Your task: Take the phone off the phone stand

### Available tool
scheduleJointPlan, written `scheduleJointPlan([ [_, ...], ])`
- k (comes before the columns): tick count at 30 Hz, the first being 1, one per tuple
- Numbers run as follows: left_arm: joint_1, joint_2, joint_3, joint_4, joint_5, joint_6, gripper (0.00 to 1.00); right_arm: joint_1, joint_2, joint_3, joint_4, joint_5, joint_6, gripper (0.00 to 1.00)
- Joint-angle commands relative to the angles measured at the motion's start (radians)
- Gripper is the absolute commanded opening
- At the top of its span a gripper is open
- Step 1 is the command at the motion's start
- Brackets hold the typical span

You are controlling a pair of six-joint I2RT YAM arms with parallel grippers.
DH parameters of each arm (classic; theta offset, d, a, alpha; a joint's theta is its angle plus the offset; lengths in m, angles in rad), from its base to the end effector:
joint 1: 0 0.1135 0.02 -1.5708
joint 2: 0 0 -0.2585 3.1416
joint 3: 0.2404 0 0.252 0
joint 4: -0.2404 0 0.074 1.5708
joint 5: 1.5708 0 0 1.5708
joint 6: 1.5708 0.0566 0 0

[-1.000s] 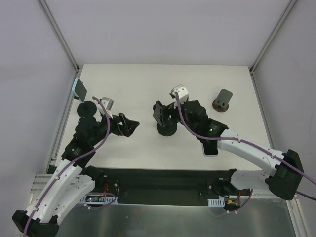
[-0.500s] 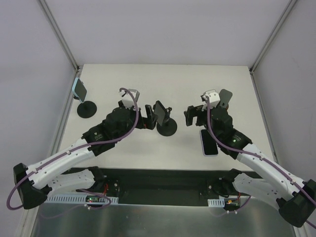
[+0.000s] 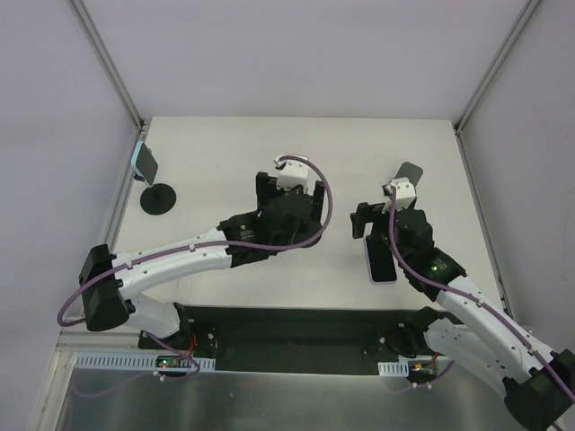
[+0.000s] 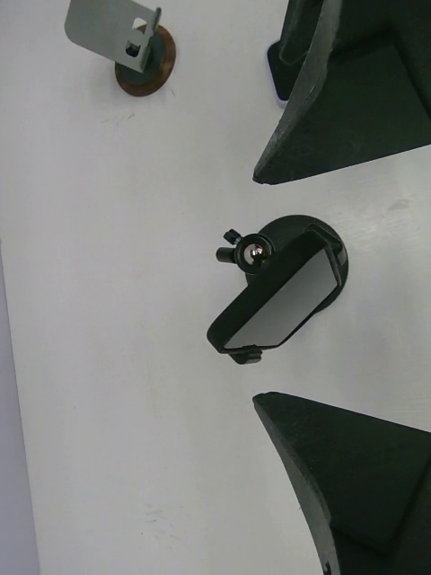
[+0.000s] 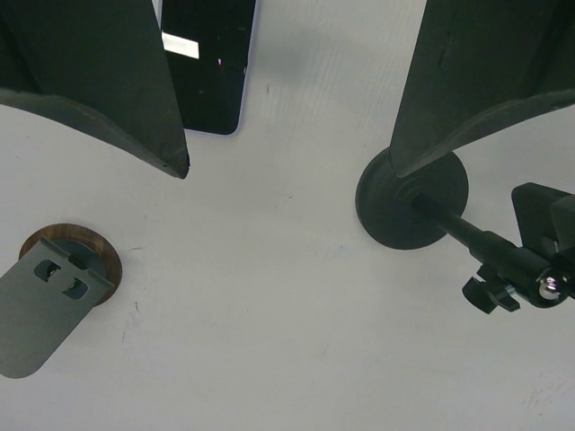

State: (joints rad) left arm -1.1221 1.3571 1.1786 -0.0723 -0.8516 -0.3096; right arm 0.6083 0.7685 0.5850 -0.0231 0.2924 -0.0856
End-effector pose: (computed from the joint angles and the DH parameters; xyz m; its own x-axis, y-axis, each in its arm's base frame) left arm 0.1791 -0.2739 0.3541 -0.1871 -0.0742 -0.9795 0.2314 0.9657 -0.1173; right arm 0.1827 0.1073 0.2812 -0.1407 -0.1978 -0.9701 -0.3289 0.9335 -0.1426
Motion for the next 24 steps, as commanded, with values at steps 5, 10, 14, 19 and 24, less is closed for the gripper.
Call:
scheduleJointPlan([
  [5,-0.028,0.1,0.07,0.011,-0.153,0.06,0.9,-0.028,-0.014,-0.016,-0.001,-0.044,0.015,0.96],
  [10,-0.03,0.114,0.061,0.002,-0.144,0.053,0.75,-0.033,0.008,-0.007,0.0,-0.079,0.014,0.96],
  [14,-0.03,0.109,0.052,-0.017,-0.116,0.024,0.56,-0.033,0.018,0.001,0.008,-0.13,-0.003,0.96],
  [19,-0.03,0.097,0.047,-0.034,-0.05,0.021,0.33,-0.035,0.02,0.001,0.018,-0.199,-0.02,0.96],
  [24,-0.027,0.067,0.039,-0.049,-0.018,0.049,0.14,-0.035,0.023,0.009,0.046,-0.258,-0.028,0.96],
])
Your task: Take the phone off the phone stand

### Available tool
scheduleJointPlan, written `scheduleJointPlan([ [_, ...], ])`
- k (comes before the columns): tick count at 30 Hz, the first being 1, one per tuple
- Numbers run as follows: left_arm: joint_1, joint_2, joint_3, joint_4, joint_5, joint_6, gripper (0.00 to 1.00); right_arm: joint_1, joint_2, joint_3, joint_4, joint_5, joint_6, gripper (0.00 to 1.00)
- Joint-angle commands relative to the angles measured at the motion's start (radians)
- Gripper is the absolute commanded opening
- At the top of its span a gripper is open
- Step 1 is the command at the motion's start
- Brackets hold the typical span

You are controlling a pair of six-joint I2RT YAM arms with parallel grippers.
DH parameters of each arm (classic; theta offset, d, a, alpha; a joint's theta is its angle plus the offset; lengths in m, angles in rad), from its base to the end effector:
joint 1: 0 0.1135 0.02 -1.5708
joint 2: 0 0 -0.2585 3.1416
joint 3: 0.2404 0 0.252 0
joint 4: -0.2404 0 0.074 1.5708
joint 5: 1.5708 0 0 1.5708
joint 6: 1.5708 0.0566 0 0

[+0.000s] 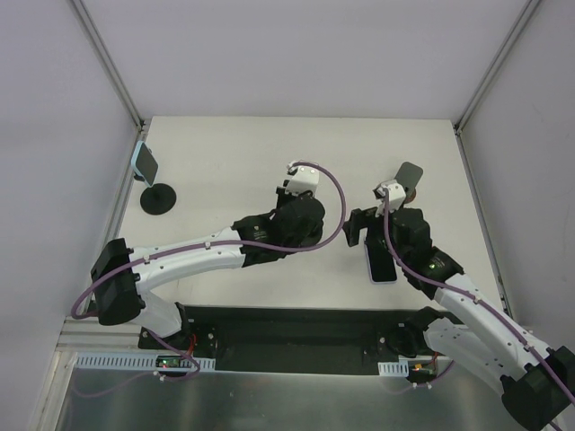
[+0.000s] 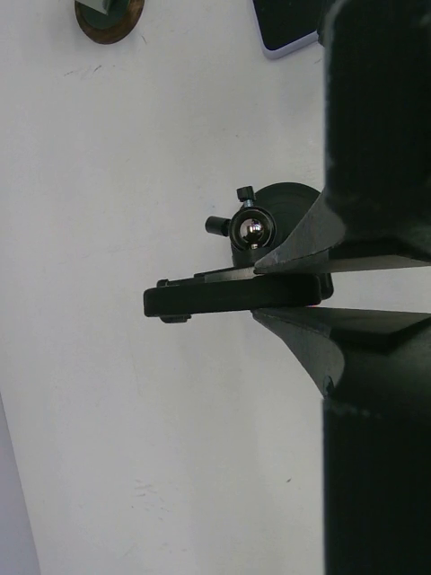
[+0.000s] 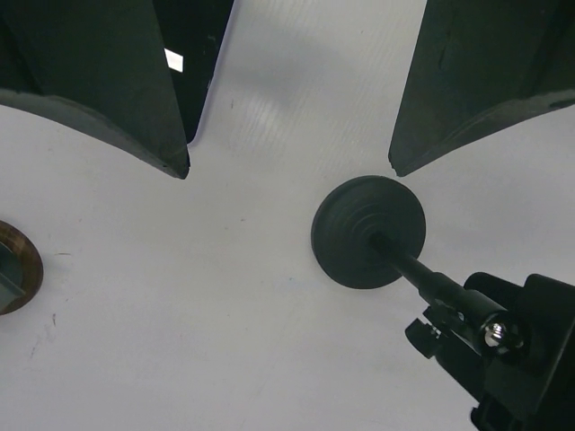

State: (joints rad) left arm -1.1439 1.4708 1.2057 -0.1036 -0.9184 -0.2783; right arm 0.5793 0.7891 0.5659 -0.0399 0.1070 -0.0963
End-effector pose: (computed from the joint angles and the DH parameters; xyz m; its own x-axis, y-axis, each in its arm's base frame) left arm 0.1847 -0.2974 0.3254 -0.2110 0.0610 -0.9756 0.1953 0.9806 0.0191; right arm 0.1838 0.1130 0.2674 -0.1726 -0.2271 -0.9584 -0.4768 0.8707 -0.1205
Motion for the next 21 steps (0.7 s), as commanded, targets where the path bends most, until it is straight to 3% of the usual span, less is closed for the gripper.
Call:
scheduleJointPlan([
  [1,-0.005,-0.053,0.012,-0.016,0.05,0.027,0.11,-0.006,0.004,0.026,0.064,-0.082,-0.019,0.96],
  [6,0.022,-0.099,0.008,-0.028,0.137,0.091,0.01,-0.004,0.018,0.029,0.09,-0.208,-0.042,0.96],
  [12,0.065,-0.153,0.002,-0.106,0.325,0.073,0.0,-0.004,0.029,0.028,0.132,-0.346,-0.059,0.96],
  [18,0.067,-0.193,-0.023,-0.163,0.362,0.087,0.08,0.002,0.044,0.025,0.164,-0.426,-0.068,0.96],
  [21,0.067,-0.213,-0.041,-0.168,0.371,0.071,0.2,0.005,0.047,0.023,0.175,-0.435,-0.071,0.96],
])
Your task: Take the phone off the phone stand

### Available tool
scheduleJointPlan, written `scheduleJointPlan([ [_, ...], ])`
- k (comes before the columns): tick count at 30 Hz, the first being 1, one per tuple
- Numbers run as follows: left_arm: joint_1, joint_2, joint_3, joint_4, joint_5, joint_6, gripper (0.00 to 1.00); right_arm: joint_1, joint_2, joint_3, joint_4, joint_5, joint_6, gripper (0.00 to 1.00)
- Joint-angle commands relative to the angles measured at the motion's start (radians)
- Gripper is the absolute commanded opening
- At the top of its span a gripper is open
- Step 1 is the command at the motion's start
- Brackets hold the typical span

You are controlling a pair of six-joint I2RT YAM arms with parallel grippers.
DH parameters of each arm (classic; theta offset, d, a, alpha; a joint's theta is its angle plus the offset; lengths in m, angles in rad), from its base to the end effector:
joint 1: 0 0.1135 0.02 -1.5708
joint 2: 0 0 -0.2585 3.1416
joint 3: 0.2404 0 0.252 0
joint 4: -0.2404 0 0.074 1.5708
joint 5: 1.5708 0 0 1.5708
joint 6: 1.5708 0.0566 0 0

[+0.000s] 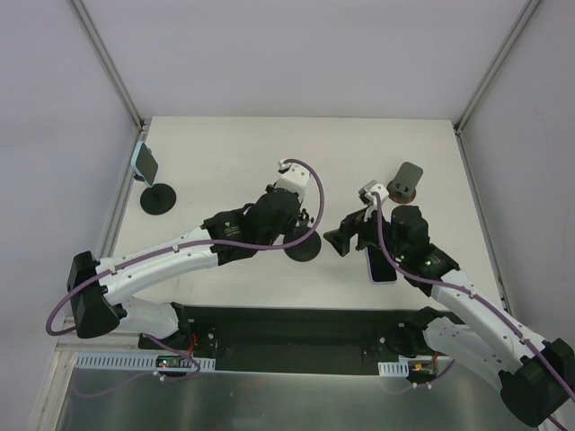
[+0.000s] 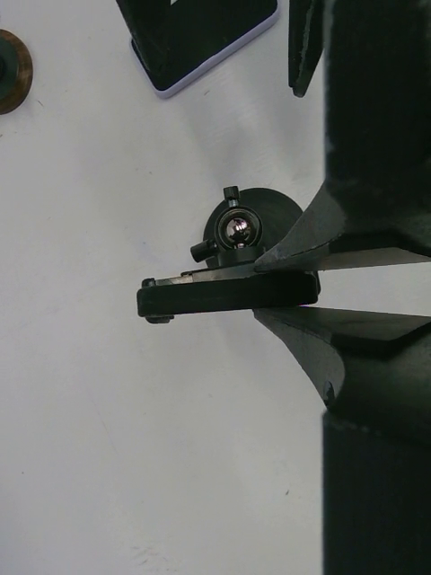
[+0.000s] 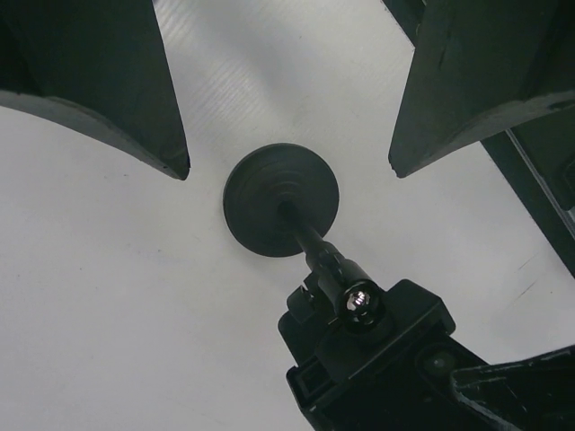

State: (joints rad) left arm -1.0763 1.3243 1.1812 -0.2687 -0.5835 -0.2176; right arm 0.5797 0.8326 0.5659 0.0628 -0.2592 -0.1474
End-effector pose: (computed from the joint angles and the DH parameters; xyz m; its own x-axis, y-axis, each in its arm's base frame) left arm 0.1788 -0.2658 0.3401 -0.2923 0.1626 -0.9424 0.4423 0.8967 0.0175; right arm 0.1795 0.1348 0.2720 -0.0590 -0.2083 -0.9763 -0.7563 0.6476 -0.0925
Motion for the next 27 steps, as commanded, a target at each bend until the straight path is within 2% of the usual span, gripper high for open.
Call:
scheduleJointPlan([
  [1,-0.001,-0.071,-0.02,-0.003,0.043,0.001,0.29,0.005,0.003,0.022,0.072,-0.069,-0.02,0.96],
  [3,-0.001,-0.079,-0.023,-0.001,0.059,-0.003,0.38,0.006,0.0,0.023,0.072,-0.064,-0.02,0.96],
  [4,-0.001,-0.08,-0.023,-0.001,0.063,-0.005,0.46,0.006,-0.001,0.023,0.072,-0.064,-0.02,0.96],
  [8,-0.002,-0.07,-0.022,0.0,0.076,-0.009,0.62,0.008,-0.006,0.023,0.071,-0.063,-0.018,0.96],
  [11,-0.002,-0.056,-0.025,0.002,0.07,-0.025,0.67,0.008,-0.01,0.022,0.072,-0.052,-0.015,0.96],
  [16,-0.002,-0.024,-0.046,0.026,-0.038,-0.074,0.67,0.008,-0.007,0.012,0.074,-0.015,-0.003,0.96],
  [23,-0.002,-0.002,-0.089,0.132,-0.136,-0.091,0.6,0.008,-0.013,0.003,0.071,0.018,0.003,0.96],
  [27,-0.001,0.004,-0.1,0.174,-0.144,-0.082,0.49,0.008,-0.013,0.005,0.068,0.026,-0.001,0.96],
])
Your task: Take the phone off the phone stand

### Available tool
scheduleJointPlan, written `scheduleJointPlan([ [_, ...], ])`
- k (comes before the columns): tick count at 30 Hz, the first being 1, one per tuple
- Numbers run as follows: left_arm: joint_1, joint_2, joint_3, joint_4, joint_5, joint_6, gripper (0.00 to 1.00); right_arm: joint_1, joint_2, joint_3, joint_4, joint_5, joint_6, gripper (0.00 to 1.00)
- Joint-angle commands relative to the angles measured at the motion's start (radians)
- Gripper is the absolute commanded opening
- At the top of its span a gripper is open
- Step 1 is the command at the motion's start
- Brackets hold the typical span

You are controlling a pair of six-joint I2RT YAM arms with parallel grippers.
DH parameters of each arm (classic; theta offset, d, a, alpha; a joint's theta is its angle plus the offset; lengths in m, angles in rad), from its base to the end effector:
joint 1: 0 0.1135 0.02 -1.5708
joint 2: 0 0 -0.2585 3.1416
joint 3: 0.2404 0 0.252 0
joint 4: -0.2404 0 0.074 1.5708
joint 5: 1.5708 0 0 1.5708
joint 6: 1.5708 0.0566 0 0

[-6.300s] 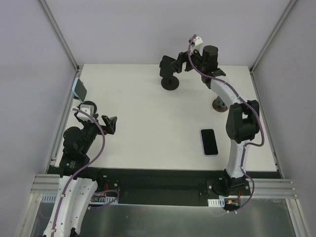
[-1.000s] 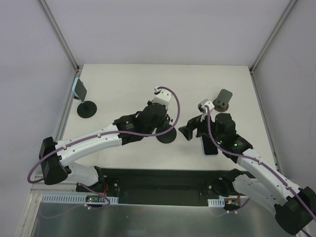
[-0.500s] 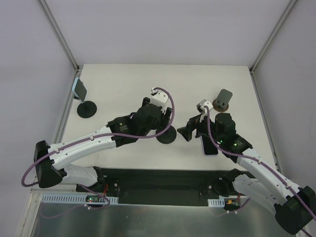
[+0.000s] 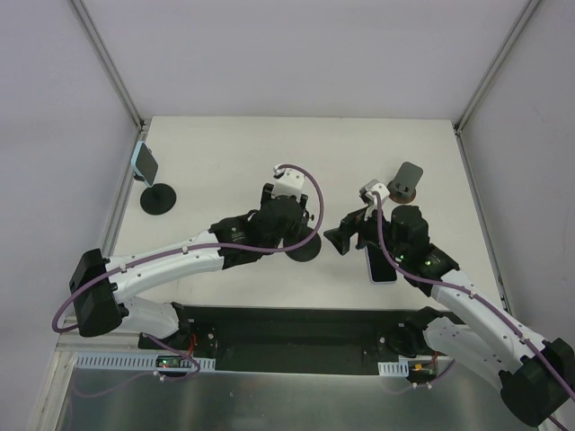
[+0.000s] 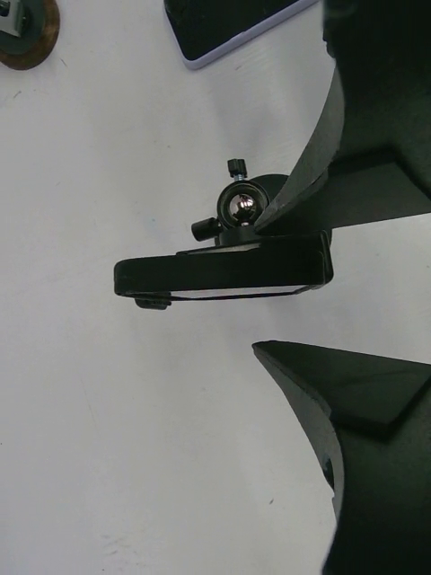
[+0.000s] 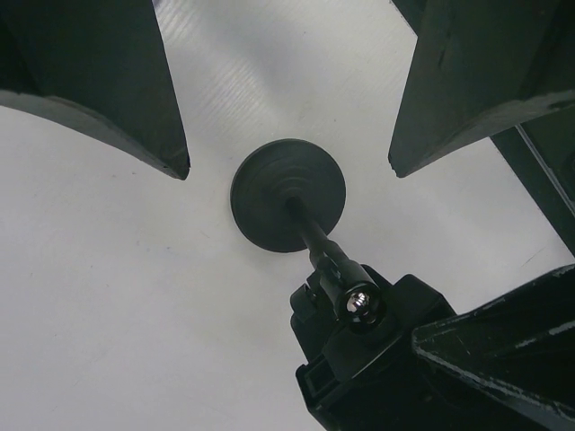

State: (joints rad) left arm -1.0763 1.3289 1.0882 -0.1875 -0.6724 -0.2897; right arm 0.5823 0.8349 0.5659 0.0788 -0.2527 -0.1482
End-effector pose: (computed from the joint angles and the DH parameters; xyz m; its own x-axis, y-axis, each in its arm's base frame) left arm 0.1818 -0.2629 0.3153 -0.3087 0.1017 -0.9457 0.3459 0.9382 -0.0120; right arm 0.1800 0.1355 0.2736 -0.0473 -0.2023 -0.9782 -0.7528 0.6509 -0.0982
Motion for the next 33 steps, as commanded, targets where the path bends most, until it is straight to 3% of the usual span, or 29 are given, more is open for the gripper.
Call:
scheduleJointPlan([
  [1,-0.001,0.003,-0.011,0.1,-0.053,-0.005,0.46,0.005,-0.013,0.005,0.05,0.02,-0.001,0.96],
  [20,-0.001,0.013,-0.03,0.117,0.016,0.009,0.0,0.051,0.248,0.14,0.185,-0.079,-0.036,0.96],
  [29,-0.001,-0.007,-0.031,0.117,0.073,0.018,0.0,0.114,0.403,0.222,0.213,-0.086,-0.06,0.99],
  [33,-0.001,-0.019,-0.036,0.115,0.114,0.026,0.0,0.122,0.46,0.247,0.231,-0.106,-0.062,0.92],
])
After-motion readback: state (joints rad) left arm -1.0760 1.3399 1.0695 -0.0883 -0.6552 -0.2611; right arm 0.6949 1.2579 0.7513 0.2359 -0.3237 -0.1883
